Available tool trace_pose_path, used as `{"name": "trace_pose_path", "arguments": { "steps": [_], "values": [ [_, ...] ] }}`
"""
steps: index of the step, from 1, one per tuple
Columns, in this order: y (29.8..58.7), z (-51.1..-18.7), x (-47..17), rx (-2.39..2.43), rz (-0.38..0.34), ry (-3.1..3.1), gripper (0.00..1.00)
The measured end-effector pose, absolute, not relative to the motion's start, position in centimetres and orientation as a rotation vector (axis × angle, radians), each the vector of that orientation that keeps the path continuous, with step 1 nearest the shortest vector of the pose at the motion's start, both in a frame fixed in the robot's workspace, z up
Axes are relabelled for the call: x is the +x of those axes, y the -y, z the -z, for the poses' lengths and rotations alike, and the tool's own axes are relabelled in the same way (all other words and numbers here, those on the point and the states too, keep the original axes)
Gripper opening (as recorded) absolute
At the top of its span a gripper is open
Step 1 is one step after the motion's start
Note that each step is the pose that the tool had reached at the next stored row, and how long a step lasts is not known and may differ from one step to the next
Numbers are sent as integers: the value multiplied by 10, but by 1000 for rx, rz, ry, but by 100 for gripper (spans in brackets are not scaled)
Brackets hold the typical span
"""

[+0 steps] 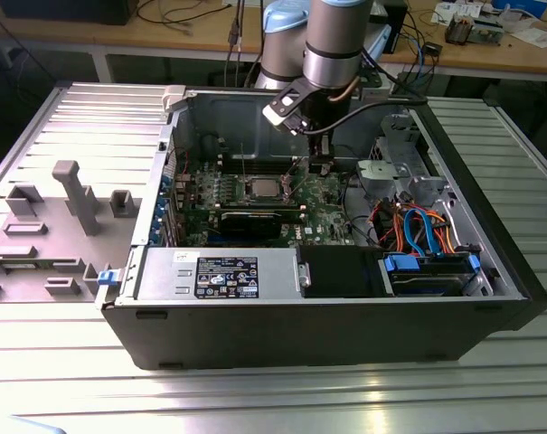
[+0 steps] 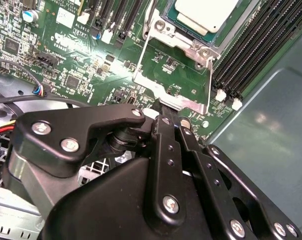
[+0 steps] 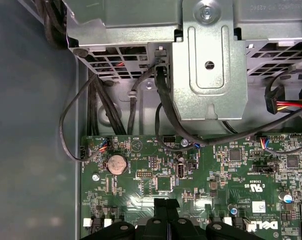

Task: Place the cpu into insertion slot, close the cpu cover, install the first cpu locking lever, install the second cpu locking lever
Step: 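Close the cpu cover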

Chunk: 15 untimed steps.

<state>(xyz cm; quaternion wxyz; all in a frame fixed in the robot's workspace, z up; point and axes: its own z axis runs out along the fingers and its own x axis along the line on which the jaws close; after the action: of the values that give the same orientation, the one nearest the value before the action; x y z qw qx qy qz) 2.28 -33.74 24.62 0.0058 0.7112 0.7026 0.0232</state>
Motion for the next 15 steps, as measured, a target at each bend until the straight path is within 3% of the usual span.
{"name": "trace_pose_path", "arguments": {
  "steps": [15],
  "values": [
    [337, -246, 16, 2226, -73, -2199, 11]
  ]
}}
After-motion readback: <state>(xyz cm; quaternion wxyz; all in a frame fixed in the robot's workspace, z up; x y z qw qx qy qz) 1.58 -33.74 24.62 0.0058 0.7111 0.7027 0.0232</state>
